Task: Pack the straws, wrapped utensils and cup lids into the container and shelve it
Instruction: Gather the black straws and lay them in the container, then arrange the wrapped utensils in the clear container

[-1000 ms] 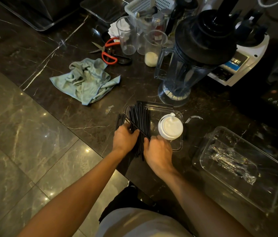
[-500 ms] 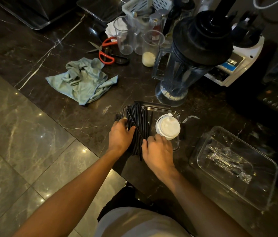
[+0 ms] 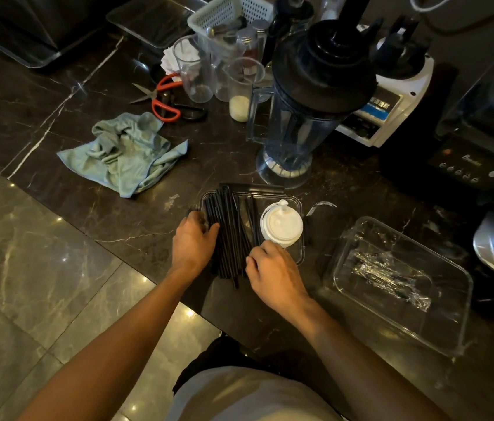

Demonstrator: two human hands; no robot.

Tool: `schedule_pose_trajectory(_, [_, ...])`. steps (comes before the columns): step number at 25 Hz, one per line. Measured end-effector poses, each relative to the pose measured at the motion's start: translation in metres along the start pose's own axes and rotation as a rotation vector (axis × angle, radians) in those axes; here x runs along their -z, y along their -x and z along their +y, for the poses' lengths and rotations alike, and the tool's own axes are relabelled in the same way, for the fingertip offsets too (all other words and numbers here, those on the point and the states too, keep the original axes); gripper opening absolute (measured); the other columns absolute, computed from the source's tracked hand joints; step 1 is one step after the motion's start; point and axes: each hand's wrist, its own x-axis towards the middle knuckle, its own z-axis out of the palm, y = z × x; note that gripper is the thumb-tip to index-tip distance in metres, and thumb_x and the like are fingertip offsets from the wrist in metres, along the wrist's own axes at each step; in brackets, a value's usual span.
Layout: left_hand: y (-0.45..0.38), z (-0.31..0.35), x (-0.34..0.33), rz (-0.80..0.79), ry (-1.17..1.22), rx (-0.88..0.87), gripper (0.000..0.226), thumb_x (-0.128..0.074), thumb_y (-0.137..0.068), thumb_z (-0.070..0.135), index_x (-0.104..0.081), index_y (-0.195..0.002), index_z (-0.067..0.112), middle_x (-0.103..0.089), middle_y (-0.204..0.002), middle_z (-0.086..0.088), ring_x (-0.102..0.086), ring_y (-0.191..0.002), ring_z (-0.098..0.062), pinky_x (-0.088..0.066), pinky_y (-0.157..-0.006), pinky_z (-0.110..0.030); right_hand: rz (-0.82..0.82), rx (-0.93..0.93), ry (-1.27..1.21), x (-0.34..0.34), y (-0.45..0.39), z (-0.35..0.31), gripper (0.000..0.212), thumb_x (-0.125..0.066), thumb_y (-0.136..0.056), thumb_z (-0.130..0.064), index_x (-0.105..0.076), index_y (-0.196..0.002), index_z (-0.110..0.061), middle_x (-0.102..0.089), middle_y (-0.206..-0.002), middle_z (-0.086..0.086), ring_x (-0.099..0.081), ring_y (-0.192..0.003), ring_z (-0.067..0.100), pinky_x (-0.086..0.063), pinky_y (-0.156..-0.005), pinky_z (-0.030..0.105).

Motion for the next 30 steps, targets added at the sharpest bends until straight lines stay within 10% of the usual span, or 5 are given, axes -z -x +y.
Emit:
schedule_pose_trajectory(7, [0.006, 0.069, -0.006, 0.040, -0.153, -0.285, 0.029, -0.067, -0.095, 0.037, -0.068, -0.117, 0.018, -0.062, -0.112, -0.005, -0.065, -0.098, -0.024, -0.049, -0.080, -0.034, 0.289, -0.128, -0.132, 0.072, 0.042, 0.051, 0.014, -0.059, -0.100, -0.020, -0.071, -0.098, -0.012, -0.063, -0.095, 0.000, -0.059, -0.087, 0.013, -0.049, -0.074, 0.026])
schedule_pose_trajectory(11, [0.024, 0.144, -0.055, -0.236, -0.032, -0.600, 0.015, -0.071, -0.092, 0.034, -0.072, -0.101, 0.023, -0.070, -0.091, 0.004, -0.067, -0.077, -0.014, -0.054, -0.072, -0.031, 0.414, -0.424, -0.176, 0.111, 0.088, 0.117, 0.011, -0.062, -0.099, -0.018, -0.072, -0.100, -0.013, -0.063, -0.095, -0.002, -0.061, -0.086, 0.015, -0.047, -0.074, 0.028])
schedule_pose_trajectory(20, [0.086, 0.213, -0.153, -0.670, -0.405, -0.913, 0.008, -0.065, -0.096, 0.025, -0.067, -0.096, 0.018, -0.072, -0.090, -0.001, -0.070, -0.083, -0.017, -0.059, -0.081, -0.038, -0.055, -0.774, -0.205, 0.123, 0.133, 0.185, 0.020, -0.061, -0.099, -0.022, -0.070, -0.116, -0.021, -0.075, -0.113, 0.005, -0.069, -0.108, 0.027, -0.054, -0.090, 0.038])
schedule_pose_trajectory(25, [0.103, 0.214, -0.184, -0.466, -1.168, -0.994, 0.036, -0.063, -0.095, 0.018, -0.063, -0.130, 0.007, -0.068, -0.126, -0.017, -0.066, -0.117, -0.032, -0.053, -0.090, -0.038, -0.199, -0.747, -0.125, 0.113, 0.123, 0.201, 0.055, -0.069, -0.093, -0.019, -0.049, -0.143, -0.019, -0.050, -0.145, 0.007, -0.059, -0.128, 0.033, -0.045, -0.107, 0.047])
schedule_pose_trajectory(30, [0.106, 0.210, -0.200, -0.585, -1.210, -0.945, 0.056, -0.058, -0.095, 0.002, -0.039, -0.148, 0.002, -0.050, -0.140, -0.028, -0.066, -0.110, -0.035, -0.059, -0.085, -0.039, -0.241, -0.795, -0.057, 0.109, 0.114, 0.214, 0.041, -0.068, -0.093, -0.012, -0.057, -0.132, -0.013, -0.060, -0.132, 0.011, -0.064, -0.117, 0.032, -0.050, -0.101, 0.045])
